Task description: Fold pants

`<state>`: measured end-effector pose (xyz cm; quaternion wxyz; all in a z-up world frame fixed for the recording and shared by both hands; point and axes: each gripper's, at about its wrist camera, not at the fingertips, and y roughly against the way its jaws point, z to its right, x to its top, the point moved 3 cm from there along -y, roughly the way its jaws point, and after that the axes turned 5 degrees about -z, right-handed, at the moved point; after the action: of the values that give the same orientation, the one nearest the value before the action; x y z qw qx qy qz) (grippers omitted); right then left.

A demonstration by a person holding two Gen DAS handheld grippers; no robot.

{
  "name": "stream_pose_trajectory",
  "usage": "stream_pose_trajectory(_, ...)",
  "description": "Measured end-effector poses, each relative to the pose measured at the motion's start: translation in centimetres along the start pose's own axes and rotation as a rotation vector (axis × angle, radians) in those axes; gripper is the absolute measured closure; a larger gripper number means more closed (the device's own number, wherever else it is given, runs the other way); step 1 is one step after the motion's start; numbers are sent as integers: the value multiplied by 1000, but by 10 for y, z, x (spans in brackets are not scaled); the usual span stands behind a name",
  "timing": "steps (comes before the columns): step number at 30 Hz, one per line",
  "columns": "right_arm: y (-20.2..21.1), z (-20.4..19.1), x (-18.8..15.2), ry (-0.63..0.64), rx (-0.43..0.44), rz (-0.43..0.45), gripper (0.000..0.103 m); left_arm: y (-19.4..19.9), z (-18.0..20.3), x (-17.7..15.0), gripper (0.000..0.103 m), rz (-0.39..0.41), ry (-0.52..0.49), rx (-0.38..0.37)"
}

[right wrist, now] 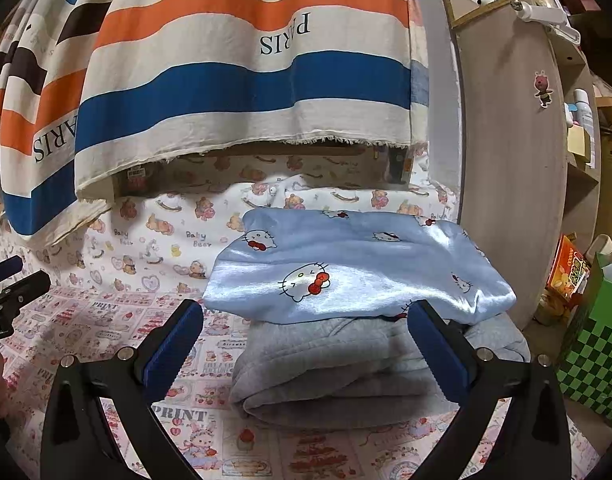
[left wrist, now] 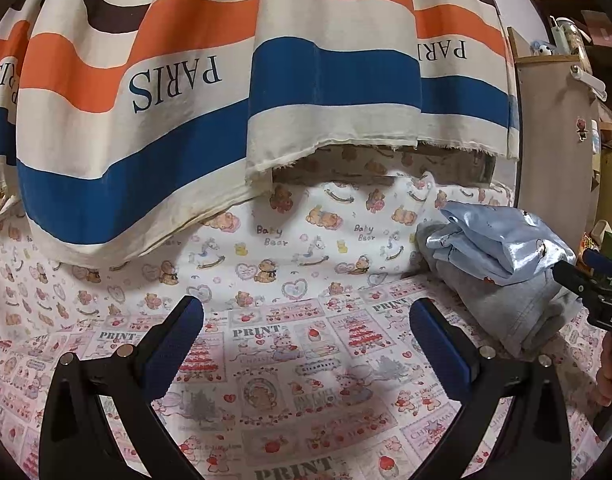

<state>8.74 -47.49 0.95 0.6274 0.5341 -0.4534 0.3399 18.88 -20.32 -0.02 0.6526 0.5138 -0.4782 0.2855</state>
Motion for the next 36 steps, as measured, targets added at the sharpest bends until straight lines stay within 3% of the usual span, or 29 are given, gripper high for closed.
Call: stream_pose_trajectory(36, 0, -1, 0, 3, 3, 2, 0, -3, -4, -1, 1, -34, 16, -3)
